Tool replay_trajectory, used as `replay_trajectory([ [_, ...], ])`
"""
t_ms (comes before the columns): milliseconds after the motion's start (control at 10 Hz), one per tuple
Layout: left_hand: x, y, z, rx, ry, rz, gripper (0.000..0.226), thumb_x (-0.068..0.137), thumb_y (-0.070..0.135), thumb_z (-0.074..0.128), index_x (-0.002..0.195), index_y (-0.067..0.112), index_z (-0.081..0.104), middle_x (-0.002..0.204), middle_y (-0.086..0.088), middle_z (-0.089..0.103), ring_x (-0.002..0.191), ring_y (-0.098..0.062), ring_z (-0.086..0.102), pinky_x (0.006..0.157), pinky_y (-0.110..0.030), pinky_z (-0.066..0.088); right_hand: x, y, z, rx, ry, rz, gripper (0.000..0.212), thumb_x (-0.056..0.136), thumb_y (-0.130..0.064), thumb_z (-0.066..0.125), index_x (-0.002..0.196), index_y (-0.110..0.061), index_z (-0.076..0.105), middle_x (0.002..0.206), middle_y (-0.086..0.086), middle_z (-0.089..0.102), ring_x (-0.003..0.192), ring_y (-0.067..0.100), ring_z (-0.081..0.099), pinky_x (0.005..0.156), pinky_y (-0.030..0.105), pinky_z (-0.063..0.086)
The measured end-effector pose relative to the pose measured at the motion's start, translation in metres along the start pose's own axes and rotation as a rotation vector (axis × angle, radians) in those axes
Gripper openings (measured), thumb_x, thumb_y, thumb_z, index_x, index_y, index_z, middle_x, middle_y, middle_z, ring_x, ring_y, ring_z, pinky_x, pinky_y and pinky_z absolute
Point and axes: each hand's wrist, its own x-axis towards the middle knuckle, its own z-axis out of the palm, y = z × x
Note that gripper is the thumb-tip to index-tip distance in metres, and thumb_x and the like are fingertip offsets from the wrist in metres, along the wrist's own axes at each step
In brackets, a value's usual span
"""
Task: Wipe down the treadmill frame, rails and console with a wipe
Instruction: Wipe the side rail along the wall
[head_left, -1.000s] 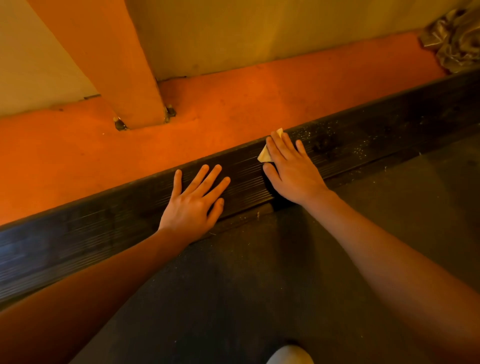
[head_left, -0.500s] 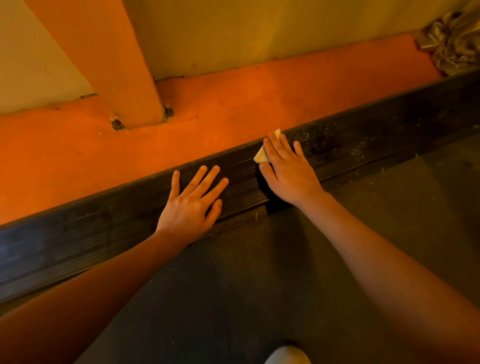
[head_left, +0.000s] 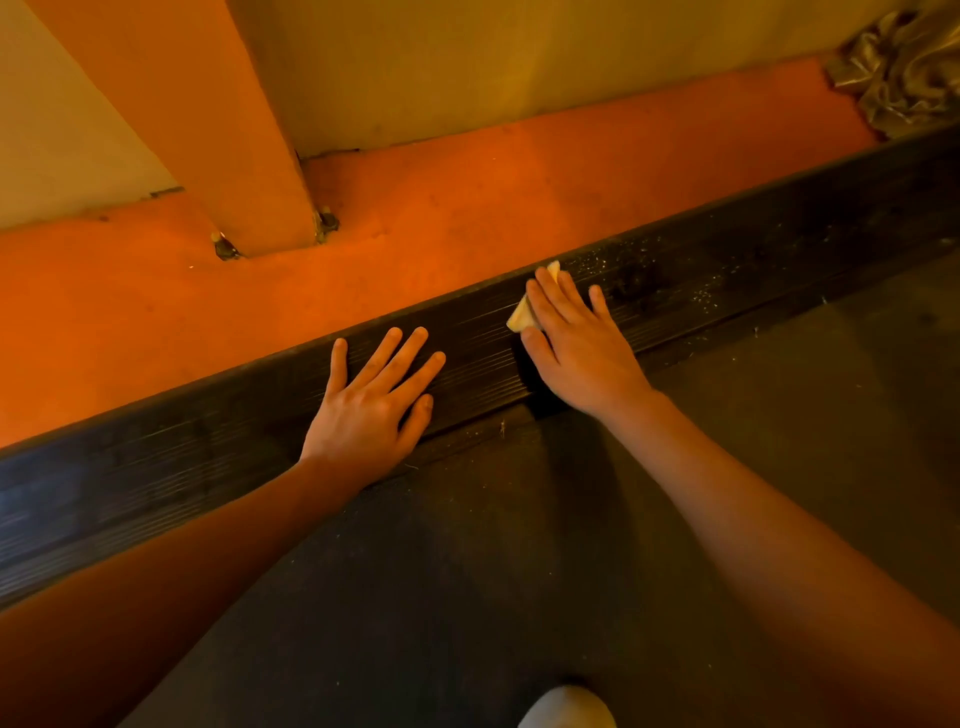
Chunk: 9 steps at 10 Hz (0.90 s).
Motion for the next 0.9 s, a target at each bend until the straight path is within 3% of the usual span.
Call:
replay_trajectory([
  [200,-0.001,0.000,0.000,-0.001,0.011,0.003,0.052,0.106,0.042,0.033,0.155,0.029,0.038,0.167,-0.001,0.024,0.155,-0.025,0.018,0.118,-0.070,0.013,-0.068,0.018,0.017,-0.025,-0.037,-0.002,0.068,0.103,-0.059,0.002,0.162,-0.026,-0.003,0.170,-0.008,-0.013,0.155,0.011,-0.018,0.123,0.037,-0.015],
  [400,0.000,0.001,0.001,0.009,0.008,0.006,0.052,0.106,0.042,0.032,0.155,0.029,0.038,0.167,-0.001,0.023,0.155,-0.024,0.017,0.119,-0.070,0.013,0.023,0.007,-0.009,-0.027,0.027,0.036,0.063,0.110,-0.047,0.014,0.165,-0.017,0.004,0.172,0.000,-0.006,0.157,0.018,-0.012,0.123,0.042,-0.012],
  [600,-0.001,0.001,0.000,-0.004,-0.002,0.006,0.052,0.106,0.043,0.031,0.156,0.030,0.037,0.167,-0.001,0.022,0.155,-0.025,0.016,0.119,-0.070,0.011,-0.071,0.020,0.015,-0.021,0.002,0.010,0.066,0.106,-0.056,0.006,0.163,-0.025,0.000,0.171,-0.006,-0.010,0.156,0.012,-0.016,0.122,0.037,-0.016],
  [900,0.000,0.000,-0.001,0.002,-0.023,0.009,0.052,0.106,0.043,0.029,0.156,0.030,0.035,0.168,-0.001,0.020,0.155,-0.025,0.015,0.119,-0.070,0.011,0.017,0.003,-0.007,-0.009,0.009,0.040,0.062,0.110,-0.047,0.014,0.164,-0.018,0.003,0.172,-0.001,-0.007,0.157,0.016,-0.013,0.122,0.040,-0.015],
])
